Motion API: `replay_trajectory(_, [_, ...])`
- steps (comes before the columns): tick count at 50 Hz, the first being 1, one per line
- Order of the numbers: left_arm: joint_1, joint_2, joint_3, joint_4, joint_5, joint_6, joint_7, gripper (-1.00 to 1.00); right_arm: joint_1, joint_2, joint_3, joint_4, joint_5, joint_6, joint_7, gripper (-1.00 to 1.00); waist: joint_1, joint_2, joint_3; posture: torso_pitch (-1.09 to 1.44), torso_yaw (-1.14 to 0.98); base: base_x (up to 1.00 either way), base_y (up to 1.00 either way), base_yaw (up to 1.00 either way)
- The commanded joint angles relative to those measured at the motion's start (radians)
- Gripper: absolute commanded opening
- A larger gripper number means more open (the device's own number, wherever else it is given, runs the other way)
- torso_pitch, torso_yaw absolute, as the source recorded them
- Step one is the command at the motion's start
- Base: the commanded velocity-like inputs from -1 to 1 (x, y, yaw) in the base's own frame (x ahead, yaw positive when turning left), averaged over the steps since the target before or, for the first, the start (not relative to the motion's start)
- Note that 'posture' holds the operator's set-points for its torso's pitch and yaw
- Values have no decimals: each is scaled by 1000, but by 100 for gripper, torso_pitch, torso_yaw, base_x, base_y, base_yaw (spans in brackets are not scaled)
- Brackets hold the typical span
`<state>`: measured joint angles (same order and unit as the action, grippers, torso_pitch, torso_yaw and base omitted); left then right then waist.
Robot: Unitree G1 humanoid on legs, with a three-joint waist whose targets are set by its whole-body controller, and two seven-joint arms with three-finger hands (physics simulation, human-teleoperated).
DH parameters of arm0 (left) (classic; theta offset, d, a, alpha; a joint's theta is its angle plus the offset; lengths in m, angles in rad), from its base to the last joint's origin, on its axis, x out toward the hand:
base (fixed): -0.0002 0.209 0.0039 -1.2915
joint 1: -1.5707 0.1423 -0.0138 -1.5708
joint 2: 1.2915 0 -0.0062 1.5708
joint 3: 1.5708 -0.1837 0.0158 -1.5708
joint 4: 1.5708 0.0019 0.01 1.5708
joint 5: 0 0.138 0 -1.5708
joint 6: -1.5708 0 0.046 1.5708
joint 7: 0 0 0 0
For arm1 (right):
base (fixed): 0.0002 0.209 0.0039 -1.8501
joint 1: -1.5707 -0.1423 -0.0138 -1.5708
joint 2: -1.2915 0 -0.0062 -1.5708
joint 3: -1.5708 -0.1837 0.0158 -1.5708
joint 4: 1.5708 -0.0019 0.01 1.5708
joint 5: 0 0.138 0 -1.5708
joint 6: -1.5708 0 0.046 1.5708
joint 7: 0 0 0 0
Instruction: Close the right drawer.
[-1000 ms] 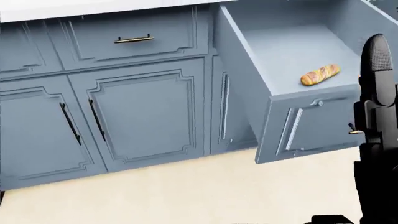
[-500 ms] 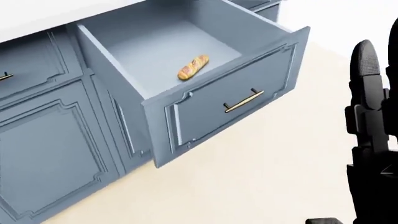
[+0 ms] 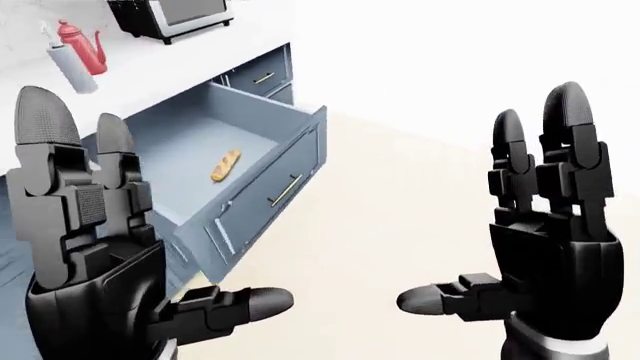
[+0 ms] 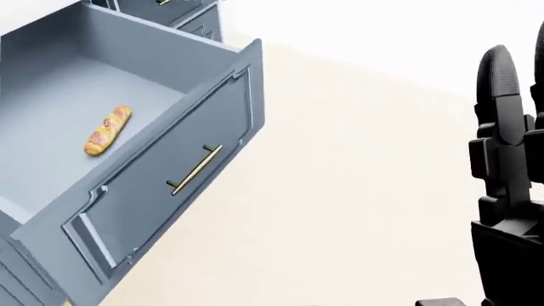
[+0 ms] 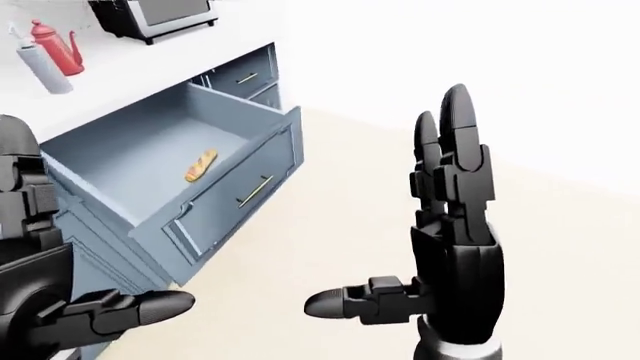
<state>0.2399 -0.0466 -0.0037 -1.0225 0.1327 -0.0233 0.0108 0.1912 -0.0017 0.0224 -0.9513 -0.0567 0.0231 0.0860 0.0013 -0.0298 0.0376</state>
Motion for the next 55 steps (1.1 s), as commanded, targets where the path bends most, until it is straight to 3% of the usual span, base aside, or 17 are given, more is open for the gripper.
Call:
replay_trajectory(1, [-2,4,0,-24,-1,-13,1,100,-3,2,1,-23,3,-10,-4,100,-9,-13,-11,0,0,12,0,-59])
replay_trajectory(10, [-4,2,-2,-24,1,-12,2,100,-25,7,-17,-23,-9,21,-25,100,-27,24,7,0,0,8,0,-33])
replay_trajectory(14, [-4,2,-1,-24,0,-10,2,100,-22,5,-16,-22,-9,18,-23,100,-43,83,-37,0,0,0,0,0])
replay_trajectory(15, [-4,2,-2,-24,1,-12,2,100,-21,5,-14,-22,-12,13,-23,100,-32,45,-7,0,0,0,0,0])
replay_trajectory(19, [-3,3,0,-24,-2,-13,4,100,-22,6,-20,-27,-10,21,-24,100,3,76,-35,0,0,-36,0,0])
replay_trajectory(25, [-1,8,-2,-24,-5,-12,8,100,-18,6,-7,-14,-16,7,-23,100,-6,30,-27,0,0,-39,0,0])
replay_trajectory(28, [-4,10,1,-24,-9,-9,10,100,-20,5,-10,-14,-15,12,-23,100,-17,-50,-38,0,0,-37,0,0])
replay_trajectory(29, [-2,10,-1,-24,-7,-11,10,100,-20,4,-8,-13,-16,12,-23,100,-22,-14,-34,0,0,-35,0,0])
replay_trajectory(36, [0,10,-2,-24,-8,-12,11,100,-21,5,-9,-14,-16,15,-25,100,-8,11,-37,0,0,-32,0,0])
replay_trajectory(38, [1,11,-2,-24,-9,-13,11,100,-21,4,-7,-16,-20,16,-25,100,-21,35,4,0,0,0,0,0])
replay_trajectory(40, [1,11,-2,-24,-10,-13,11,100,-22,4,-5,-18,-25,20,-25,100,-31,59,7,0,0,0,0,0])
replay_trajectory(42, [2,12,-3,-24,-11,-14,12,100,-22,4,-7,-19,-23,23,-25,100,-37,110,-5,0,0,0,5,0])
replay_trajectory(43, [3,12,-3,-24,-11,-15,12,100,-22,4,-6,-20,-22,24,-24,100,-23,163,-22,0,0,0,12,0])
replay_trajectory(44, [3,13,-2,-24,-12,-14,13,100,-23,5,-9,-18,-20,24,-25,100,-4,88,26,0,0,0,12,0])
replay_trajectory(45, [2,13,-2,-24,-12,-14,13,100,-24,4,-8,-19,-21,26,-25,100,-15,103,14,0,0,0,12,0])
replay_trajectory(49, [4,13,-6,-24,-10,-15,13,100,-23,5,-11,-20,-18,28,-24,100,-2,61,-2,0,0,0,13,0])
replay_trajectory(55, [4,10,-8,-24,-8,-15,12,100,-21,5,-8,-15,-22,23,-25,100,13,-34,3,0,0,0,14,0])
